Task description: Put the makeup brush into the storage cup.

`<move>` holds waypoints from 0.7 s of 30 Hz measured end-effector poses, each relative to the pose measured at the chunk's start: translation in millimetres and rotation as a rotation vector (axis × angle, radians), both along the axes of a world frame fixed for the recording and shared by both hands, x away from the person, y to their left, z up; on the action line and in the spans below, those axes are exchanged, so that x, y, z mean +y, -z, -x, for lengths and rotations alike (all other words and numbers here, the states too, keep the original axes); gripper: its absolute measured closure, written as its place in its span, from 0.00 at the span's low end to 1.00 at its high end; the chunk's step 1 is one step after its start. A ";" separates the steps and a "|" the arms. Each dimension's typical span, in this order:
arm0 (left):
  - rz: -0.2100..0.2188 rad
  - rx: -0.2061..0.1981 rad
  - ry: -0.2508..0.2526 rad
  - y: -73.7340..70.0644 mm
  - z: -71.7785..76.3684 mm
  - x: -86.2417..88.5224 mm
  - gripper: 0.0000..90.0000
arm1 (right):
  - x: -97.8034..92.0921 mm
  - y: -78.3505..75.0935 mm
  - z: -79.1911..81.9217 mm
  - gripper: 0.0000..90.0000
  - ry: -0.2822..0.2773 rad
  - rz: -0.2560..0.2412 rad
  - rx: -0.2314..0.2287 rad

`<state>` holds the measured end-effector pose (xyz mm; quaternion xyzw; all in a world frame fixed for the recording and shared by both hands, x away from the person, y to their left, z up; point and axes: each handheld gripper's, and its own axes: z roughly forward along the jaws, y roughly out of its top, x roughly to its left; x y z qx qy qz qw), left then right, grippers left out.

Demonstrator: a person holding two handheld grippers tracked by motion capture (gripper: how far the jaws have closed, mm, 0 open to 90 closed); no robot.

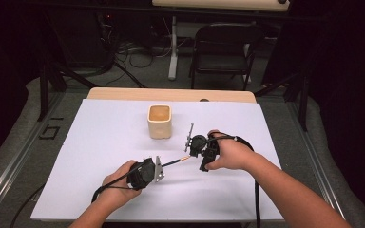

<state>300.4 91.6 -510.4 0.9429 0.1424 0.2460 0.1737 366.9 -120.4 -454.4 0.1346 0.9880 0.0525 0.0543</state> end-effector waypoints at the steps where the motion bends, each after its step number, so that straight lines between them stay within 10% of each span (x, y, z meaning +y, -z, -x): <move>1: 0.016 0.012 -0.012 -0.8 -1.1 1.5 0.95 | -1.1 -0.3 -0.2 0.53 0.001 -0.008 -0.002; 21: 0.346 0.197 -0.160 -4.5 -18.8 25.6 0.95 | -8.5 1.6 1.6 0.54 0.021 -0.065 -0.021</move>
